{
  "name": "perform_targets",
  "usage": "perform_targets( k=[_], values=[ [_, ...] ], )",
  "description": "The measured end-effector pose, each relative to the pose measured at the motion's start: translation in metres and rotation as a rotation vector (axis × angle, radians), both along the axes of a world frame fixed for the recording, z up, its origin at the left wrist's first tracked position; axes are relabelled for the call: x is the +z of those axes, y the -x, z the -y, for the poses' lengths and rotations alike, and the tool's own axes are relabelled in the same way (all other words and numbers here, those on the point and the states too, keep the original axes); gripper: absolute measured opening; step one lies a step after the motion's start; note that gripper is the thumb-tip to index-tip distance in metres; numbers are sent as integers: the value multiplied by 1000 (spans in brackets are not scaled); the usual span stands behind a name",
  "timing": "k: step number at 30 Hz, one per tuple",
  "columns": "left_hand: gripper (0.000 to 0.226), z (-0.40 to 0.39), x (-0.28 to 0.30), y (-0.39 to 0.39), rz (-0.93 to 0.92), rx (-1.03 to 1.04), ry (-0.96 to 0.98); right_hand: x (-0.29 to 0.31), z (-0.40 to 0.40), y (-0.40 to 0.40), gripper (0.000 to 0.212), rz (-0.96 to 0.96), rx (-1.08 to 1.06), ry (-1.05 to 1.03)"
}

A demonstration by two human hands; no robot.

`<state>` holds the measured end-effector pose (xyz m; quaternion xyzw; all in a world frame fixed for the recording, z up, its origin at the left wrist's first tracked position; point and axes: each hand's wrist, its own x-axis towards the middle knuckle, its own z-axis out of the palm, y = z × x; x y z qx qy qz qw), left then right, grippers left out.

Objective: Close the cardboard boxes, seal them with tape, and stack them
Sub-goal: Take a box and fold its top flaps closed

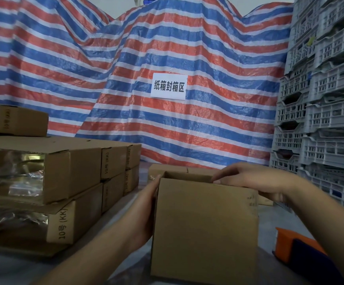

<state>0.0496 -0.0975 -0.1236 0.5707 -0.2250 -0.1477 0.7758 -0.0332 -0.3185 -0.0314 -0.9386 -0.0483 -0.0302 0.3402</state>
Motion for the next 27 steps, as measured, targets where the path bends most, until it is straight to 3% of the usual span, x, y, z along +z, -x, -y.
perform_targets(
  k=[4,8,12,17,22,25,27],
  values=[
    [40,-5,-4,-4,45,-58,24,-3,5,-3,23,7,44,-60],
    [40,-12,-2,-3,-35,-129,39,-3,4,-2,33,-7,43,-109],
    [33,-3,0,3,-5,-79,-82,-2,2,1,44,-29,46,-131],
    [13,-5,-1,6,-35,-115,-7,-5,3,1,47,-5,42,-112],
    [26,-6,1,7,-48,-116,-26,-8,4,2,46,31,35,-118],
    [39,-3,1,4,-79,-1,-3,-17,11,6,41,126,5,-276],
    [47,-2,0,3,-92,99,36,-30,19,6,35,276,-70,-531]
  ],
)
